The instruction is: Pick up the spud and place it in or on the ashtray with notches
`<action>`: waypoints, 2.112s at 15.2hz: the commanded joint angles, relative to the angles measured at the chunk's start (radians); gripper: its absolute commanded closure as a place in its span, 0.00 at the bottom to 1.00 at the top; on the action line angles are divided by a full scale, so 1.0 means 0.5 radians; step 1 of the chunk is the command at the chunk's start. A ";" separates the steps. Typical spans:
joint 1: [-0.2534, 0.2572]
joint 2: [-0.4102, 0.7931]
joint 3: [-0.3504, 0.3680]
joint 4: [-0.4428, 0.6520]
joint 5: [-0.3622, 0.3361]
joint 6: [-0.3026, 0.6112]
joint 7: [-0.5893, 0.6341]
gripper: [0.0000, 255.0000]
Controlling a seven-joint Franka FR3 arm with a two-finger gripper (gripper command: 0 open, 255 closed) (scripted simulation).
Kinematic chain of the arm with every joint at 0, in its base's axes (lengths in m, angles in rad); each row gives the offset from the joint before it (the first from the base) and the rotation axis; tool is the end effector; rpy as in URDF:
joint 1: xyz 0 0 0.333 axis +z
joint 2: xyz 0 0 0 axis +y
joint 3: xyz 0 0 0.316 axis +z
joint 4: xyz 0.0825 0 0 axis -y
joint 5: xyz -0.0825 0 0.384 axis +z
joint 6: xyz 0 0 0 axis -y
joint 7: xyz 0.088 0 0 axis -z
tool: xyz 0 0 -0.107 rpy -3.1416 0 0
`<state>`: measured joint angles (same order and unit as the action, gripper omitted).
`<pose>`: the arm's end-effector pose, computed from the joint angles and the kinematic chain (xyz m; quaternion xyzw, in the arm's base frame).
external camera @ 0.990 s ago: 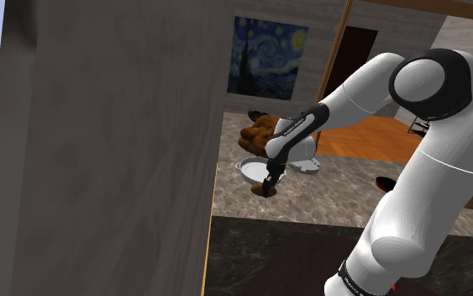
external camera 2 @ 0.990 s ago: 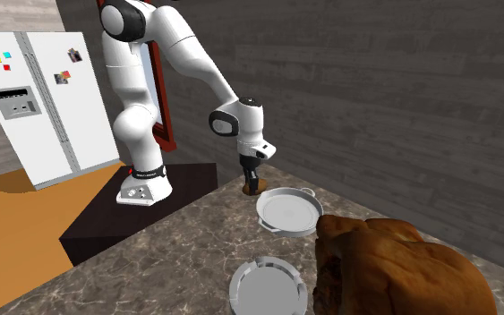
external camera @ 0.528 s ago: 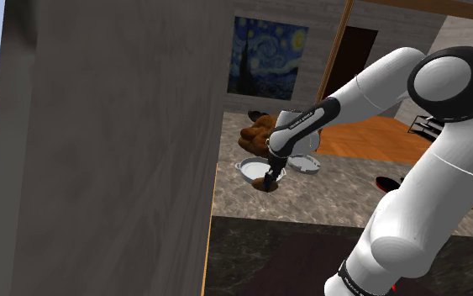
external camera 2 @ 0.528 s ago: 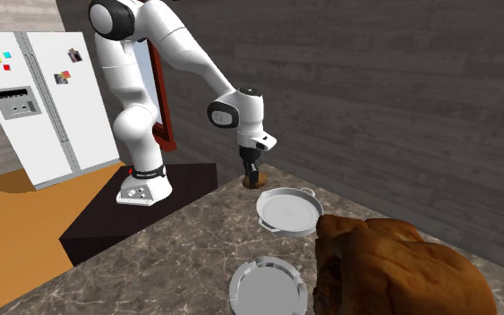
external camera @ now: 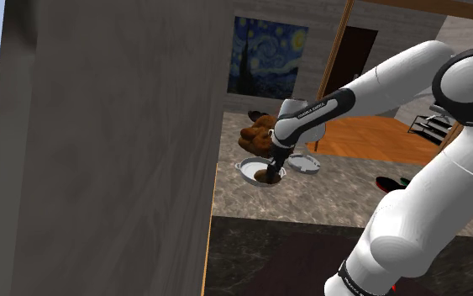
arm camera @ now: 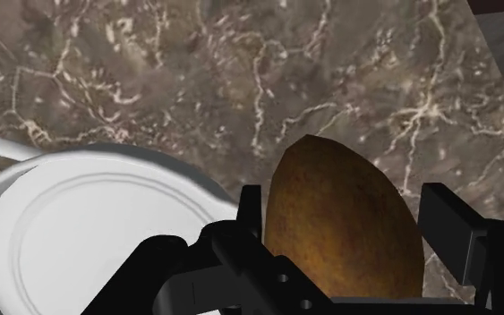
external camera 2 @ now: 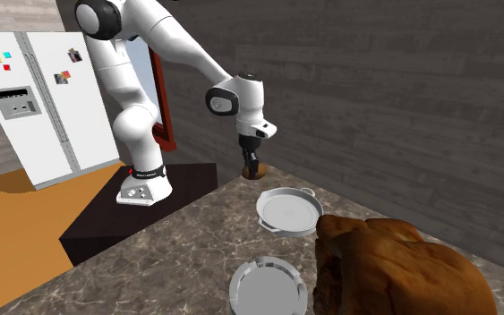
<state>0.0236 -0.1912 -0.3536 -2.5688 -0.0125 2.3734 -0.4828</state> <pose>0.4112 -0.1378 0.3263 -0.9960 -0.0840 -0.0041 0.0293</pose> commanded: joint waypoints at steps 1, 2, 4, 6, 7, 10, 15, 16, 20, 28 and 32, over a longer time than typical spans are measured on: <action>-0.001 -0.039 0.011 0.024 -0.015 -0.062 0.023 1.00; -0.003 -0.060 0.015 0.035 -0.023 -0.093 0.030 1.00; -0.008 -0.100 0.022 0.058 -0.037 -0.155 0.044 1.00; -0.029 -0.081 -0.013 0.088 -0.040 -0.167 -0.011 1.00; -0.048 -0.055 -0.050 0.118 -0.039 -0.173 -0.068 1.00; -0.100 0.036 -0.156 0.220 -0.022 -0.192 -0.243 1.00; -0.184 0.232 -0.315 0.435 0.062 -0.236 -0.550 1.00; -0.202 0.278 -0.343 0.484 0.087 -0.247 -0.613 1.00; -0.287 0.481 -0.437 0.704 0.211 -0.306 -0.869 1.00; -0.563 0.961 -0.511 1.258 0.507 -0.502 -1.338 1.00; -0.756 1.220 -0.496 1.601 0.637 -0.641 -1.514 1.00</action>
<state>-0.3297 0.3904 -0.6022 -1.8064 0.2919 2.0693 -1.2161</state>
